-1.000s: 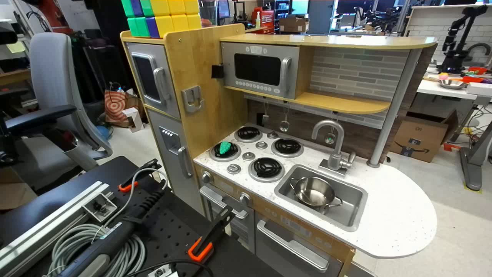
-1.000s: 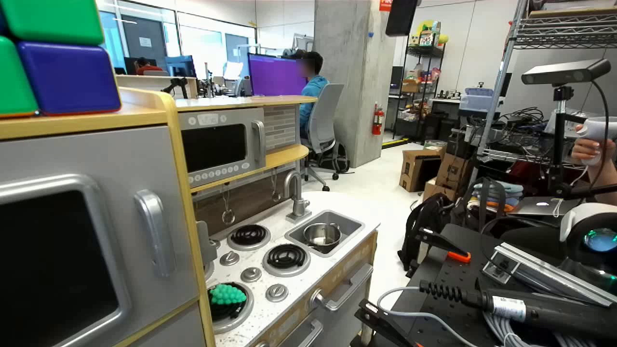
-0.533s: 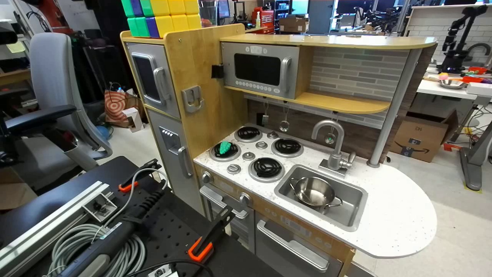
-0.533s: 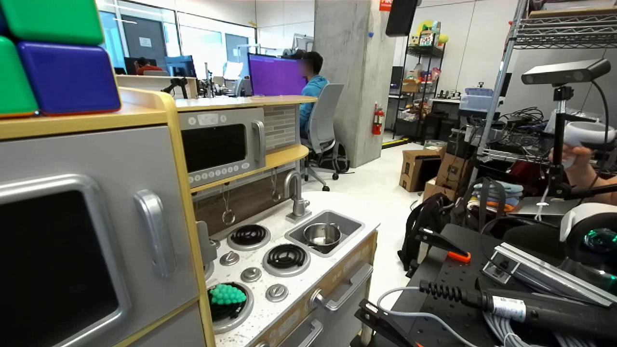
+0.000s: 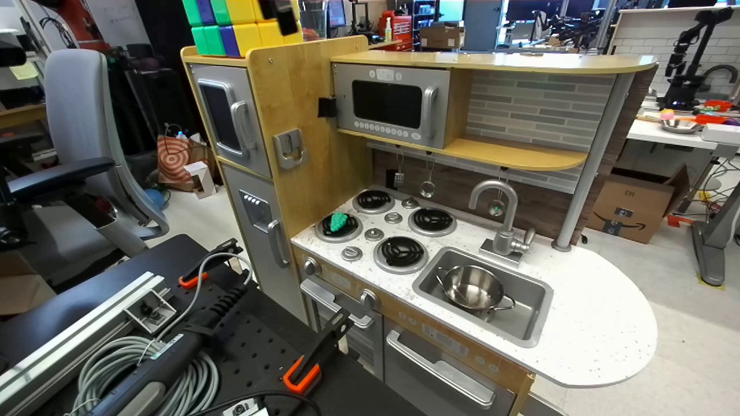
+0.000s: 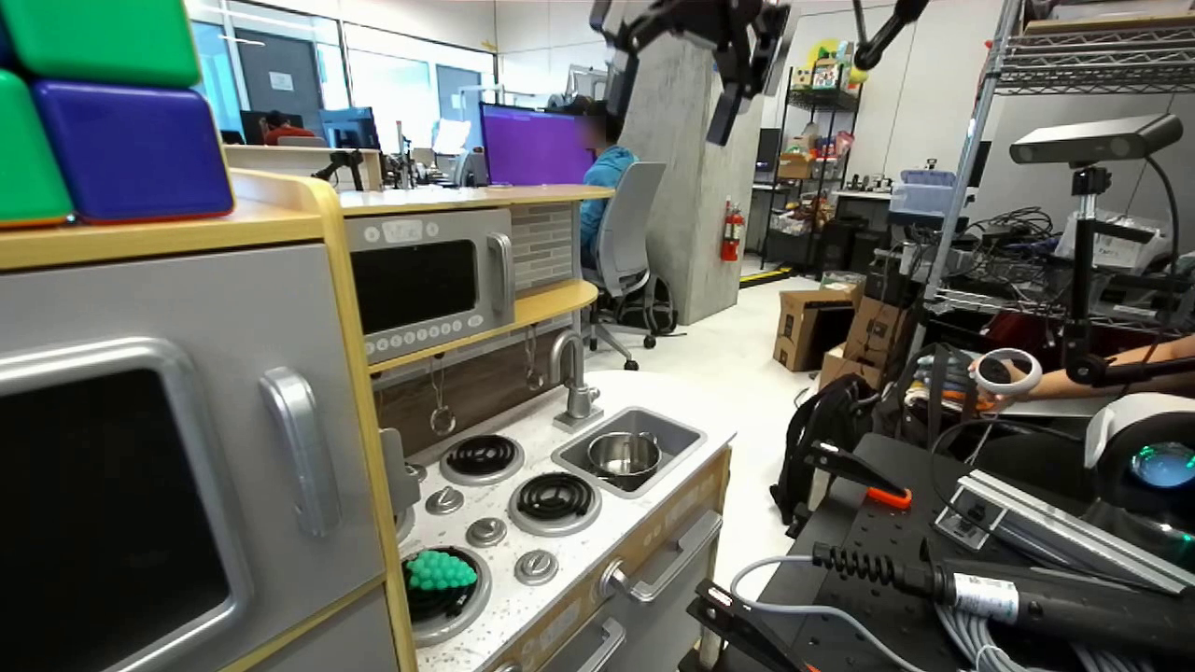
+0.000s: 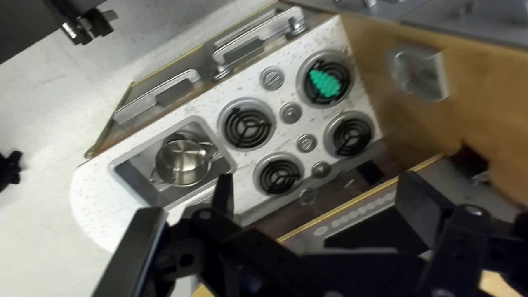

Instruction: Pick up the grapes from the top of the stove and put them inside the silver pot in the sink

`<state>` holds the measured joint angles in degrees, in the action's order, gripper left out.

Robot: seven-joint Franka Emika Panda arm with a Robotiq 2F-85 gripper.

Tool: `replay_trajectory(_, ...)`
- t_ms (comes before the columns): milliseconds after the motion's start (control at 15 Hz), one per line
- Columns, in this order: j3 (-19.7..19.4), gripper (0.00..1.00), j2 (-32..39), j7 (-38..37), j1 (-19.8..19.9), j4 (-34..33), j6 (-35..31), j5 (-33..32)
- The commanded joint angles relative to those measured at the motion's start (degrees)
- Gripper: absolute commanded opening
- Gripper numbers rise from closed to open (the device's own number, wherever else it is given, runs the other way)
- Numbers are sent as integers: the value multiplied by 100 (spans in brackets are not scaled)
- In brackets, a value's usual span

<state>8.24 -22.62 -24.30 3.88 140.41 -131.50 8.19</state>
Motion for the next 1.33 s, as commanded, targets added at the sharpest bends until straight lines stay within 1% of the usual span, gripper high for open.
replay_trajectory(0,-96,100,1268,-725,546,-671,-543,-868)
replay_trajectory(133,-176,100,1737,-1051,547,-934,-585,-1147)
replay_trajectory(200,-260,100,1785,-890,378,-1049,-72,-995)
replay_trajectory(267,-398,100,1460,-724,348,-640,-462,-938)
replay_trajectory(333,-417,100,1656,-729,310,-761,-397,-931)
replay_trajectory(467,-425,100,1815,-760,250,-898,-308,-923)
replay_trajectory(533,-469,100,1735,-5,215,-856,-92,-1044)
replay_trajectory(667,-564,100,1740,751,147,-791,-150,-823)
replay_trajectory(800,-662,100,1840,1545,76,-860,-93,-591)
replay_trajectory(1067,-801,100,2003,3037,-11,-981,110,-169)
replay_trajectory(1267,-819,100,2163,3837,-46,-1181,624,-144)
